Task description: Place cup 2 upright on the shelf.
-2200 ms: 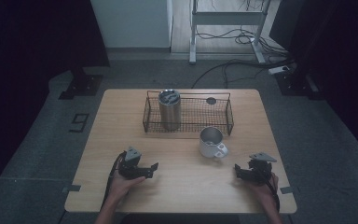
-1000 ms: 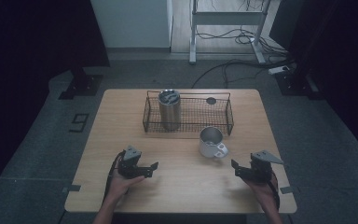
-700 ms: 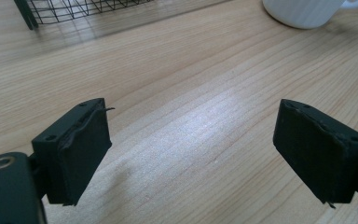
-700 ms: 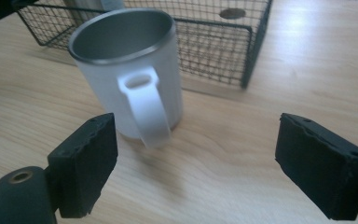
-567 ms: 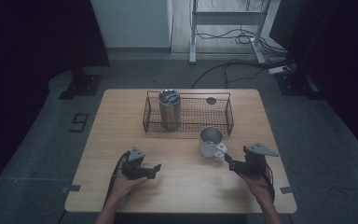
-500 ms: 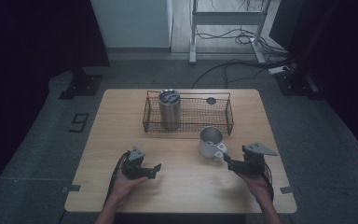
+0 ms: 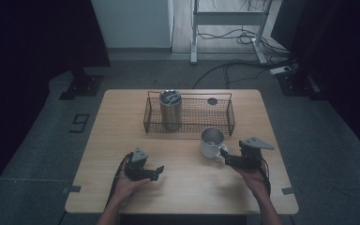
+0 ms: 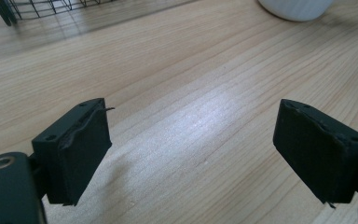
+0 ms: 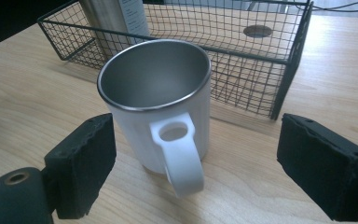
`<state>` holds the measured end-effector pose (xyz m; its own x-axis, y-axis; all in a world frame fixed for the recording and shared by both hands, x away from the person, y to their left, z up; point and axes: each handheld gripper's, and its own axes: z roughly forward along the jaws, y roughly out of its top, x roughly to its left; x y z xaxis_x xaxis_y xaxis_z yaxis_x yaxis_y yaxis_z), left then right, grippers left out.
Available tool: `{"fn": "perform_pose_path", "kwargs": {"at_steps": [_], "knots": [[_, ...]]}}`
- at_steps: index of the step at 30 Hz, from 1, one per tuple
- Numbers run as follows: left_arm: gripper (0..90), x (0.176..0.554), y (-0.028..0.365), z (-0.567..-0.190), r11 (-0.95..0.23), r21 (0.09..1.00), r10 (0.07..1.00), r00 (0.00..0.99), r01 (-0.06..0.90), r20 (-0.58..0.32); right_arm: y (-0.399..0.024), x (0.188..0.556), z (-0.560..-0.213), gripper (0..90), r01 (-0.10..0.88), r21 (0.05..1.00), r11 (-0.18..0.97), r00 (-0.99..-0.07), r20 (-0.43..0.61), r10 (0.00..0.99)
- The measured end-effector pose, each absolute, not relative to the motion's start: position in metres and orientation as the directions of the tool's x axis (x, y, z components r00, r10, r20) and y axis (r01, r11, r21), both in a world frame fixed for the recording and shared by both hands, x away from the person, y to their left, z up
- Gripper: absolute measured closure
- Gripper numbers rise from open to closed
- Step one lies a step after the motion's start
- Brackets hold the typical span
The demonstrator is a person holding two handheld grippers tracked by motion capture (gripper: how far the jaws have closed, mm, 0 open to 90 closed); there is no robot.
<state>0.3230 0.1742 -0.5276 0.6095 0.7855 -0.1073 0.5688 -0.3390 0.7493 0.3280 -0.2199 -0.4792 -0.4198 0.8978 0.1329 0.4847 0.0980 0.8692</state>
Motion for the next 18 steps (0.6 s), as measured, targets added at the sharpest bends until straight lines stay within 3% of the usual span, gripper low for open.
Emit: {"fn": "perform_pose_path", "kwargs": {"at_steps": [18], "knots": [[11.1, 0.325, 0.179, -0.53, -0.332, 0.74, 0.793, 0.598, 0.585, -0.117, -0.198, 0.353, -0.478, 8.2, 0.499, 0.855, 0.139, -0.445, 0.115, 0.888]]}}
